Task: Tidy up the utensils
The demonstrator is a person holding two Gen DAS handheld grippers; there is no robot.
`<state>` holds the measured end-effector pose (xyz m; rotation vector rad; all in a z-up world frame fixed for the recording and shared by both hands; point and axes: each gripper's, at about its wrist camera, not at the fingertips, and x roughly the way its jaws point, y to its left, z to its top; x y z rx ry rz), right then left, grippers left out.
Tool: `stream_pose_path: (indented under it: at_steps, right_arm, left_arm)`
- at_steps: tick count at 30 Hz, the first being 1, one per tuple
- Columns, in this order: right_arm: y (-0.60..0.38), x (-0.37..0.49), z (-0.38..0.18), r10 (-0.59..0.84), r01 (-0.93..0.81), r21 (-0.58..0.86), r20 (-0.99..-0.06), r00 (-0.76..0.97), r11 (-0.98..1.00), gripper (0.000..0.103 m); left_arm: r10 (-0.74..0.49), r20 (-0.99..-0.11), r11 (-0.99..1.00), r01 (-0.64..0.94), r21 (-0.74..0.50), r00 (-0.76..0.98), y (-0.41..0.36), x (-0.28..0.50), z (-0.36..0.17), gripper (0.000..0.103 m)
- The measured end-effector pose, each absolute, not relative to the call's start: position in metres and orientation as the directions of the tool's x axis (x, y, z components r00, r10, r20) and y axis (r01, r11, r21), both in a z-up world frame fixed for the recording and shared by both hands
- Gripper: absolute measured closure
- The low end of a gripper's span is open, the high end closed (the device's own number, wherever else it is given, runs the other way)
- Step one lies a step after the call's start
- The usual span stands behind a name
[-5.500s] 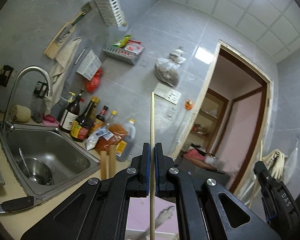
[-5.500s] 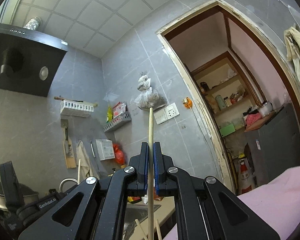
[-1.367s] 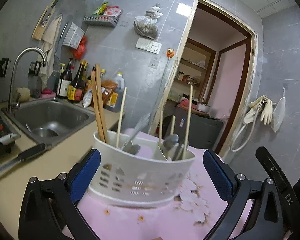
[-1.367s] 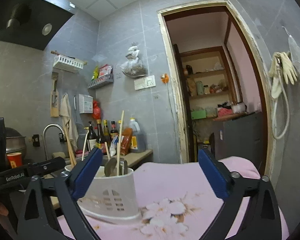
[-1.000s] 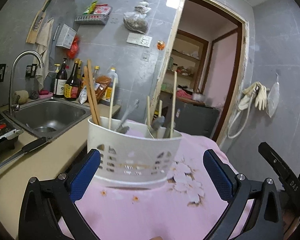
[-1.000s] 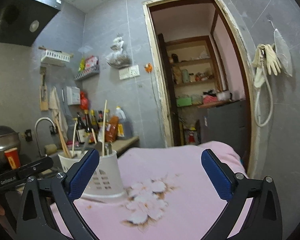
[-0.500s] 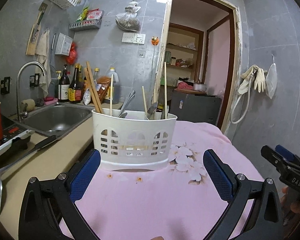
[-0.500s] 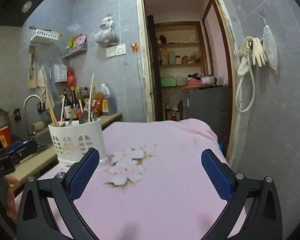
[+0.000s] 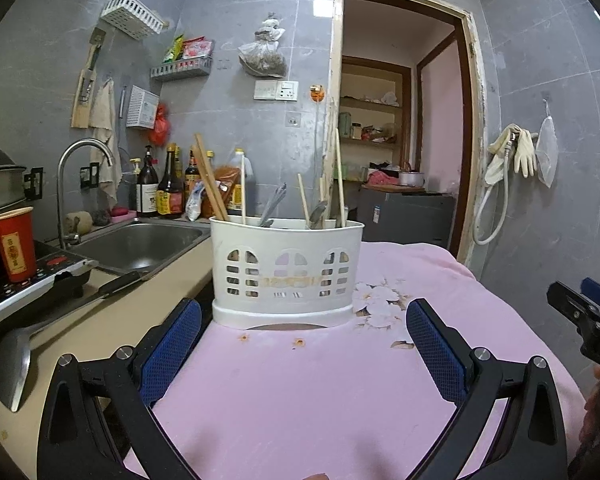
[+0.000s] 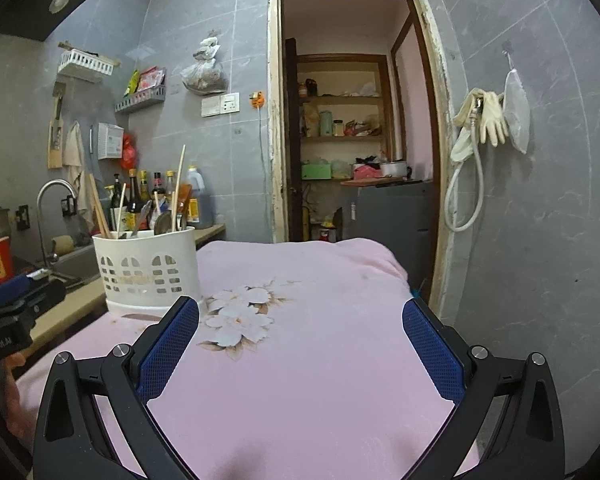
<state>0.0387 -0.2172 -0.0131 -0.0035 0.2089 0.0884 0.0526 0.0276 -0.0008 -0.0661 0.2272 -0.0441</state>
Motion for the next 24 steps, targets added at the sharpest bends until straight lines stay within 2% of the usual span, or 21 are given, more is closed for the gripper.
stream_pose_path:
  at_steps: [7,24]
  right_arm:
    - [-0.2174,0.0312,-0.0177,0.027,-0.03,-0.011,-0.18,0.983,0.999,0.0]
    - [-0.2207,0.0313,-0.0209,0.025,-0.025,0.004,-0.186,0.982,1.0,0.0]
  left_arm:
    - [-0.032,-0.209,0.998,0.019,-0.063,0.977,0.0259,0.0467,-0.0019,0.002]
    - [-0.023,-0.21,0.999,0.012,-0.052,0.977,0.0266,0.0474,-0.0059,0.002]
